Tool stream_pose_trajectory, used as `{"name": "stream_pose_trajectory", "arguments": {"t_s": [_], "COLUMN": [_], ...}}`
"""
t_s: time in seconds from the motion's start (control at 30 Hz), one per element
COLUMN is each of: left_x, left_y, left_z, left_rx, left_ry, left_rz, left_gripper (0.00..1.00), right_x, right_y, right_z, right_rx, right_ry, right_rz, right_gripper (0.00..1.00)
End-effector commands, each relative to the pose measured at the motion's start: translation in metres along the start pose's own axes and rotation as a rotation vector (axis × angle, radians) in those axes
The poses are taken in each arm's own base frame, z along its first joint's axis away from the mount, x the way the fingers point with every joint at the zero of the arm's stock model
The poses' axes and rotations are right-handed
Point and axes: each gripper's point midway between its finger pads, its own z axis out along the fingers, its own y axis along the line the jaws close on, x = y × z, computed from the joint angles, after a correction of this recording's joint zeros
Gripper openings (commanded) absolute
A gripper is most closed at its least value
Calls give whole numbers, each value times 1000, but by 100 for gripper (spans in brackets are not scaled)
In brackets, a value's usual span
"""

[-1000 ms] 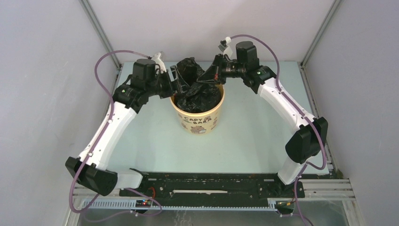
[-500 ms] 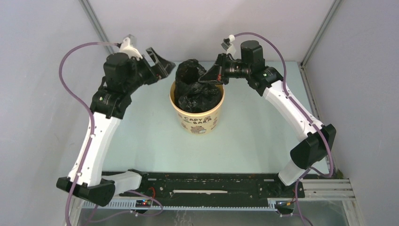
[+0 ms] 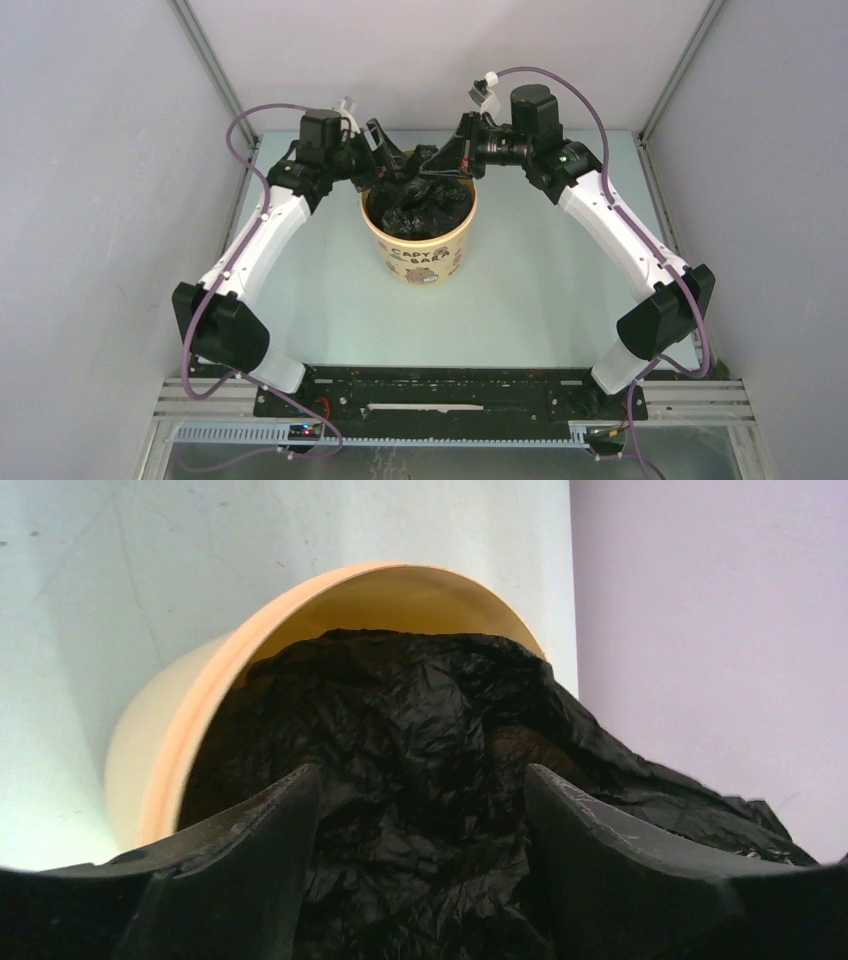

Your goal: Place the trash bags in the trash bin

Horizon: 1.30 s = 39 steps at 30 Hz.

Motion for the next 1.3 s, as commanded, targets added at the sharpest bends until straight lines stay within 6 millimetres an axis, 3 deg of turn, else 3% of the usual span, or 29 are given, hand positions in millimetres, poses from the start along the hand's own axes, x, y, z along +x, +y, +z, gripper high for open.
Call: {"name": "stream_pose_trajectory", "arguments": {"t_s": [0.0,0.17,0.3,0.4,0.53,0.57,0.67,0.83,0.97,1.07,1.17,1.23,1.27], "left_x": [-37,-56,-41,-21,19,29,42,37,39,45,40,33,31], "left_y": [-26,-16,-19,-50,-109,-121,-126,-99,-92,-87,-90,-90,-89], "left_z": [-61,-123,-157,-170,-179,-180,-169,-140,-125,-112,-112,-116,-119], "left_rx": [11,-149,-97,95,287,306,233,-18,-55,-79,-95,-115,-123], "left_ry": [-150,-283,-373,-370,-313,-301,-242,-163,-143,-90,-112,-158,-177], "left_rz": [103,79,44,88,415,502,686,870,934,946,908,862,830], "left_gripper": [83,88,86,81,92,95,98,96,92,81,61,42,38], "right_x": [-8,-11,-12,-13,-13,-12,-11,-10,-10,-10,-8,-6,-5], "right_y": [22,27,31,32,35,36,36,37,39,41,38,35,33], "right_z": [-3,-3,-3,-3,-3,-4,-4,-3,-3,-4,-2,-1,-2], "right_rx": [-59,-75,-81,-84,-94,-95,-94,-91,-91,-91,-82,-72,-63], "right_ry": [-16,-20,-17,-19,-19,-19,-18,-21,-24,-26,-22,-16,-16], "right_rz": [-48,-54,-53,-52,-51,-53,-51,-48,-53,-55,-59,-74,-85], "right_gripper": [0,5,10,12,13,13,13,14,14,14,16,21,26]}}
